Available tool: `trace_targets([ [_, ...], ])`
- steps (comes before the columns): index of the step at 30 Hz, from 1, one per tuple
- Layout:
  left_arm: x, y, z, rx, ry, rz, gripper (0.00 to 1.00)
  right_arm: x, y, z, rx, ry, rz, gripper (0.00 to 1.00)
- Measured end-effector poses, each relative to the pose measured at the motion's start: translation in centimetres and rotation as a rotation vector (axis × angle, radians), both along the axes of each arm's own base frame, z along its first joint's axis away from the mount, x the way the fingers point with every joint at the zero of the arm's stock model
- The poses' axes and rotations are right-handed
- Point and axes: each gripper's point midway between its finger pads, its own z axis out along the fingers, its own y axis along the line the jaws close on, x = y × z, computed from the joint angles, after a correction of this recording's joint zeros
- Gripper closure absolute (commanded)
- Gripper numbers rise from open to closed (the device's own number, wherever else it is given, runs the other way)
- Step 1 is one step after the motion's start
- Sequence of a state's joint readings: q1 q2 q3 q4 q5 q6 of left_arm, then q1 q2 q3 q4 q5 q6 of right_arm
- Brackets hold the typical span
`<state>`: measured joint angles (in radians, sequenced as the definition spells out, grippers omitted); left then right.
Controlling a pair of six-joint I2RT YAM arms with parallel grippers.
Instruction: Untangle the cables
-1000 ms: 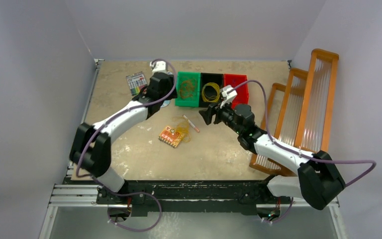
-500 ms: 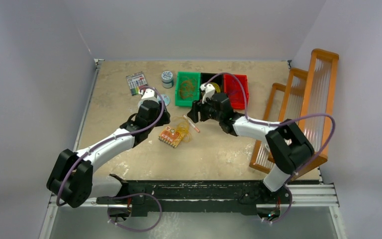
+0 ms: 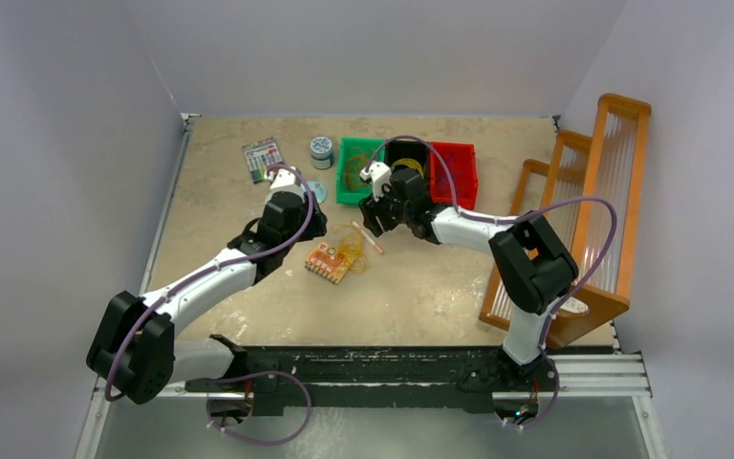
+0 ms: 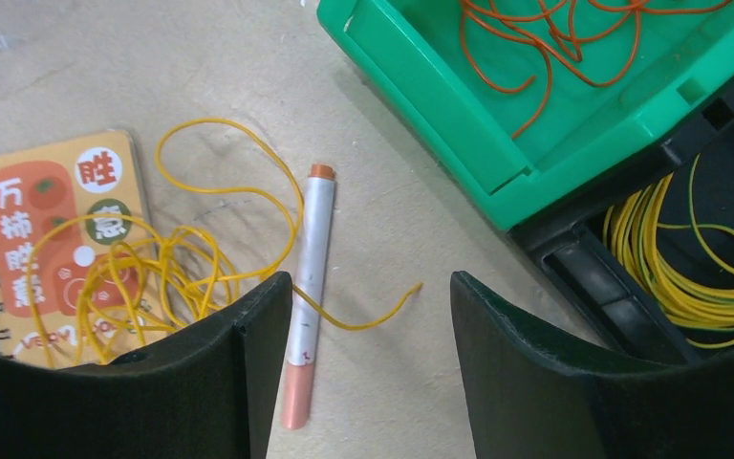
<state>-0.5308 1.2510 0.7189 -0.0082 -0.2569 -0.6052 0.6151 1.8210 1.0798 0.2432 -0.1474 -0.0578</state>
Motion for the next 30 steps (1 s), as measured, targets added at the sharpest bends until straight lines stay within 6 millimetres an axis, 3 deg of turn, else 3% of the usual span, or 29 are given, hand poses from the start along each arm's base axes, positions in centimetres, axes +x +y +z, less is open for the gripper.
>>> trace_targets([
  [5, 0.0, 0.0, 0.0, 0.001, 0.0, 0.0, 0.49, 0.4, 0.3, -1.1, -0.057, -0.012, 0.069, 0.41],
  [10, 0.0, 0.0, 0.0, 0.004, -0.001, -0.002, 0.5, 0.5, 0.7, -2.9, -0.085, 0.009, 0.111, 0.55],
  [19, 0.0, 0.1, 0.0, 0.017, -0.004, -0.008, 0.5, 0.1, 1.0, -3.4, -0.085, 0.029, 0.134, 0.46],
  [23, 0.0, 0.2, 0.0, 0.021, -0.006, -0.007, 0.49, -0.3, 1.0, -2.2, -0.071, 0.027, 0.147, 0.44],
  [30, 0.1, 0.2, -0.1, 0.023, -0.006, -0.004, 0.49, -0.9, 1.5, 2.5, -0.008, -0.029, 0.18, 0.41],
])
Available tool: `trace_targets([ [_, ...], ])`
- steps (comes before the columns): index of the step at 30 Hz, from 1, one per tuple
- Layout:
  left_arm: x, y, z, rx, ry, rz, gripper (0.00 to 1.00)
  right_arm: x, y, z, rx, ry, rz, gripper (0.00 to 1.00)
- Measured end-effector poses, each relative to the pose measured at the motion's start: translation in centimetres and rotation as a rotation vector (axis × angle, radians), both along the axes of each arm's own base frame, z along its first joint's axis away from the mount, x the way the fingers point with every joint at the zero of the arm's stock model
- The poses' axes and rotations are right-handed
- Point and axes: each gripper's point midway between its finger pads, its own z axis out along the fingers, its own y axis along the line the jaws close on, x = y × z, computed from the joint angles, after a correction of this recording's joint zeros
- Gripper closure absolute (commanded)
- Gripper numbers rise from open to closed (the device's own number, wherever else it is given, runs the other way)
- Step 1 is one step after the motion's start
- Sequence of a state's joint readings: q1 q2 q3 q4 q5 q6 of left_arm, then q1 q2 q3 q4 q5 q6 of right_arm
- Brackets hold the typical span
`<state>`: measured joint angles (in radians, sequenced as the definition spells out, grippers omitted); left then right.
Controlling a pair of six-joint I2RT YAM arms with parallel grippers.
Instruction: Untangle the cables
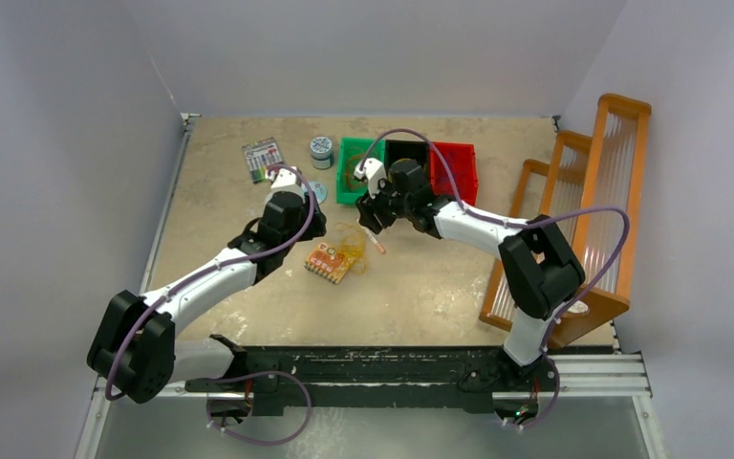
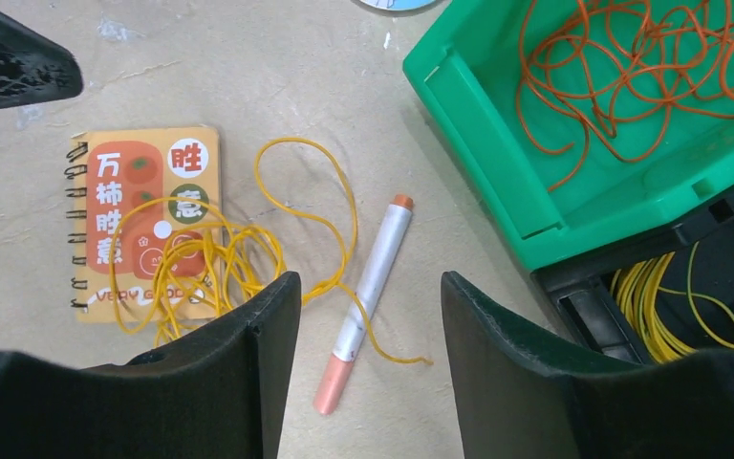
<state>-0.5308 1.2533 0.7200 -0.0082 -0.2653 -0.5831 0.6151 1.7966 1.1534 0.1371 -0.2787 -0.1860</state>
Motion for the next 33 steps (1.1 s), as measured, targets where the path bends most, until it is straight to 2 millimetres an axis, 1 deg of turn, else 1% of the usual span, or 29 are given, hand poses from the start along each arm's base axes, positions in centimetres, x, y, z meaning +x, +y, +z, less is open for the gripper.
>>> trace_targets([
  [2, 0.0, 0.0, -0.1, 0.002, 0.003, 0.0, 0.49, -0.2, -0.1, 0.3, 0.001, -0.002, 0.005, 0.41],
  [4, 0.0, 0.0, -0.3, 0.003, 0.006, 0.0, 0.49, -0.4, -0.2, 0.0, -0.013, 0.011, 0.009, 0.41],
  [12, 0.0, 0.0, -0.5, 0.007, 0.012, -0.001, 0.49, -1.7, -1.2, -3.8, -0.099, 0.105, 0.032, 0.4],
  [16, 0.1, 0.0, -0.5, 0.007, 0.012, -0.001, 0.49, -2.1, -1.5, -5.1, -0.129, 0.136, 0.033, 0.44],
  [18, 0.1, -0.1, -0.5, 0.007, 0.011, -0.001, 0.49, -1.9, -1.6, -5.4, -0.138, 0.138, 0.026, 0.5],
  [22, 0.1, -0.1, -0.6, 0.008, 0.013, -0.001, 0.49, -1.5, -1.8, -5.3, -0.146, 0.123, 0.006, 0.69],
  [27, 0.1, -0.1, -0.6, 0.008, 0.014, 0.0, 0.49, -0.7, -1.7, -4.9, -0.137, 0.093, -0.018, 1.0],
  [31, 0.2, 0.2, -0.6, 0.019, 0.011, 0.007, 0.48, -0.4, -1.5, -3.8, -0.113, 0.072, -0.024, 1.0],
  [33, 0.3, 0.6, -0.4, 0.045, 0.004, 0.018, 0.41, -0.4, -1.4, -2.6, -0.097, 0.052, -0.026, 1.0],
])
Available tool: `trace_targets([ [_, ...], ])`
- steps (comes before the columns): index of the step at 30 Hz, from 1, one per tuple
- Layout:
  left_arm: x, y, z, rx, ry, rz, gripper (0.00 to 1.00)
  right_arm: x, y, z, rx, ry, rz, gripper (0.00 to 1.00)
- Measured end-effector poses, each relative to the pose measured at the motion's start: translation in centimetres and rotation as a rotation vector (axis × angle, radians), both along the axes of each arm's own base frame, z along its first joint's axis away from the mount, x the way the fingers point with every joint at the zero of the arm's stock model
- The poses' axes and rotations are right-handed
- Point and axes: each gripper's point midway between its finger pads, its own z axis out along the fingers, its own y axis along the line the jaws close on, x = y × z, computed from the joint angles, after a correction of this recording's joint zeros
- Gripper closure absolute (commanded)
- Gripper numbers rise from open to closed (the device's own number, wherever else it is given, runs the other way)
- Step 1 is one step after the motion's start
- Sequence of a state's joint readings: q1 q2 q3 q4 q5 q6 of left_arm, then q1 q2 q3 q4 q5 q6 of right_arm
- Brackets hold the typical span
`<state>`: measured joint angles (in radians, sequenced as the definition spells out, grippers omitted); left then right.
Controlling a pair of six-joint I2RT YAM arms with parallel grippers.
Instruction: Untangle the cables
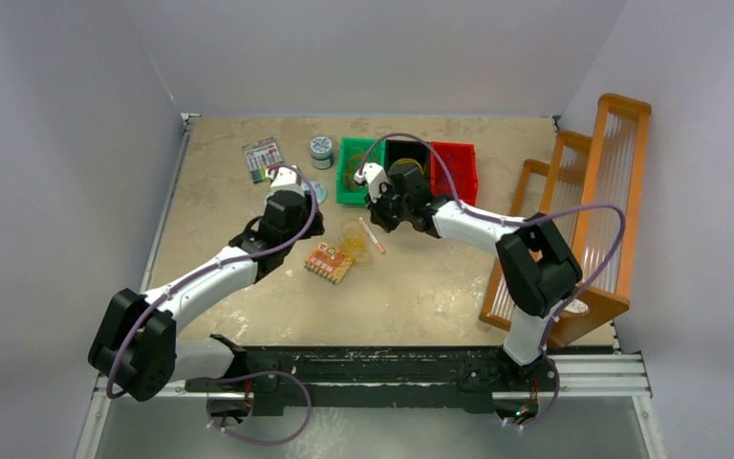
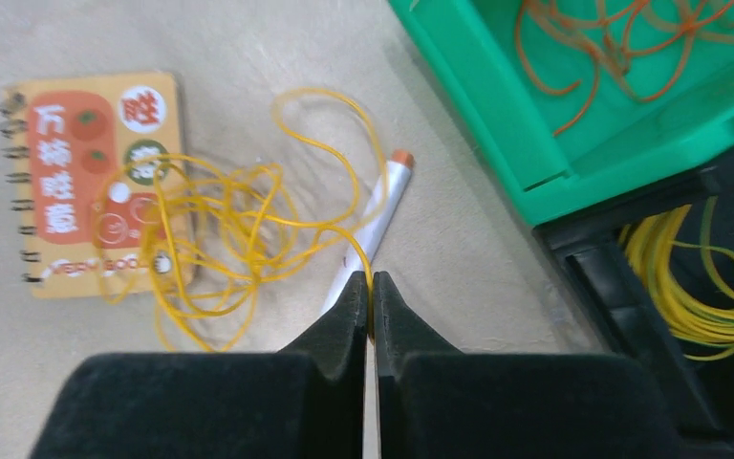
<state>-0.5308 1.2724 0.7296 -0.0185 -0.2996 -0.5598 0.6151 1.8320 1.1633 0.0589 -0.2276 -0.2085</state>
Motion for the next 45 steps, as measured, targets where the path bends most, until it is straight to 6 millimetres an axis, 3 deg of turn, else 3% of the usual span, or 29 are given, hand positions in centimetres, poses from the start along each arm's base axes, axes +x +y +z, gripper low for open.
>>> trace_targets([
  [5, 0.5, 1.1, 3.0, 0.04, -0.105, 0.012, 0.34, -0.2, 0.4, 6.1, 0.089, -0.1, 0.018, 1.0],
  [10, 1.4, 0.5, 9.0, -0.016, -0.315, -0.022, 0.32, -0.4, 0.9, 11.9, 0.165, -0.202, 0.061, 1.0],
  [13, 1.4, 0.1, 10.2, -0.046, -0.403, -0.05, 0.31, -0.4, 1.1, 14.1, 0.188, -0.244, 0.084, 1.0],
  [15, 1.0, -0.3, 9.2, -0.066, -0.434, -0.081, 0.3, -0.7, 1.1, 14.7, 0.193, -0.254, 0.093, 1.0],
  [19, -1.2, -0.5, 4.9, -0.108, -0.469, -0.148, 0.28, -1.6, 1.0, 15.3, 0.202, -0.247, 0.122, 1.0],
  [21, -2.1, -0.7, 4.0, -0.125, -0.491, -0.184, 0.27, -2.1, 1.0, 15.7, 0.209, -0.245, 0.141, 1.0],
  [30, -3.0, -3.8, 9.8, -0.24, -0.787, -0.358, 0.26, -4.4, 2.2, 18.8, 0.283, -0.254, 0.273, 1.0],
  [40, -3.9, -7.0, 10.7, -0.28, -0.844, -0.498, 0.27, -5.5, 2.6, 18.9, 0.287, -0.226, 0.328, 1.0],
  [45, -3.3, -8.0, 10.6, -0.279, -0.846, -0.515, 0.34, -6.2, 3.1, 19.5, 0.299, -0.222, 0.359, 1.0],
])
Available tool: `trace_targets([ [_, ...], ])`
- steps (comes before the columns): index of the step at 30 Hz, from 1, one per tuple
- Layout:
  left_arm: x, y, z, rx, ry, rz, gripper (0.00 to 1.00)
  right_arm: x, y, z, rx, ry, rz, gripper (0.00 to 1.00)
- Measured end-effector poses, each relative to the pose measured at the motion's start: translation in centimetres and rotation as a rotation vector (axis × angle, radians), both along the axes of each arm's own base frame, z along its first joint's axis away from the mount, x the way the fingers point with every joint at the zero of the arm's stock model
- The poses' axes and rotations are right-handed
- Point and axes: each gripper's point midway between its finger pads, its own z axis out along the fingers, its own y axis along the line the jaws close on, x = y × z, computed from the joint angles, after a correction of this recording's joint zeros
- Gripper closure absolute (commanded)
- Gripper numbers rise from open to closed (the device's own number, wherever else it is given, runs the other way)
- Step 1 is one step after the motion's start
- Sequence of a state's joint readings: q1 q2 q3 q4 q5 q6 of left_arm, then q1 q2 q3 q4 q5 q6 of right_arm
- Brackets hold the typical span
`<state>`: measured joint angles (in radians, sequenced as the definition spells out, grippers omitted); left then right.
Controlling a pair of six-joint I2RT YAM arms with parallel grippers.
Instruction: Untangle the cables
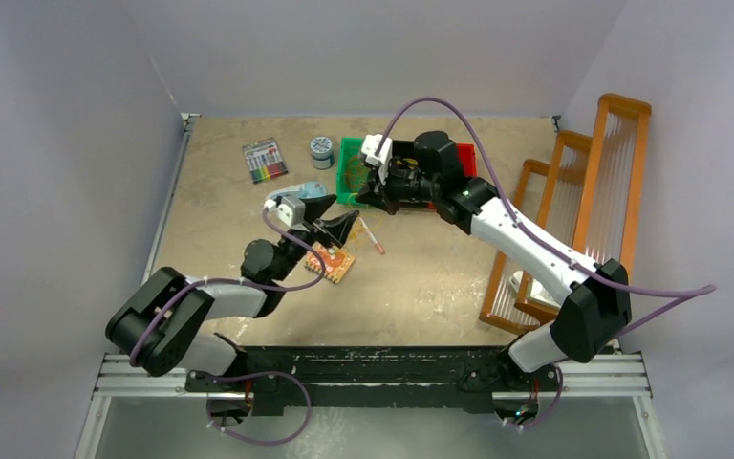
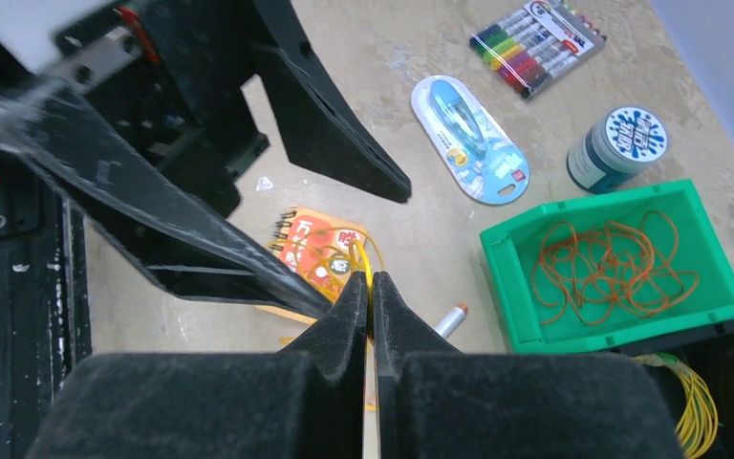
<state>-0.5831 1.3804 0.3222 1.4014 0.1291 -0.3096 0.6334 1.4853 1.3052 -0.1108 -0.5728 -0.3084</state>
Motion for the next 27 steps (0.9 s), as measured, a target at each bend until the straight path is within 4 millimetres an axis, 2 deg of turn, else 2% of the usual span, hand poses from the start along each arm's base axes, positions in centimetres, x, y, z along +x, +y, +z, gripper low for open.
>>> trace_targets([
  [5, 1.2, -0.7, -1.2, 0.015, 0.016, 0.005, 0.44, -0.7, 0.4, 0.5, 0.008, 0.007, 0.033, 1.0],
  [11, 2.7, -1.9, -1.8, 0.013, 0.024, -0.001, 0.55, -1.4, 1.0, 1.6, 0.028, 0.002, 0.069, 1.0],
  [16, 3.1, -2.2, -4.0, 0.03, 0.073, -0.005, 0.63, -2.0, 0.9, 2.7, 0.052, -0.006, 0.083, 1.0],
  [20, 3.0, -2.5, -5.5, 0.039, 0.111, -0.015, 0.71, -3.0, 0.4, 5.6, 0.109, -0.044, 0.084, 1.0],
  [27, 1.8, -2.2, -8.5, 0.07, 0.184, -0.031, 0.71, -4.9, -1.6, 12.4, 0.232, -0.168, 0.042, 1.0],
])
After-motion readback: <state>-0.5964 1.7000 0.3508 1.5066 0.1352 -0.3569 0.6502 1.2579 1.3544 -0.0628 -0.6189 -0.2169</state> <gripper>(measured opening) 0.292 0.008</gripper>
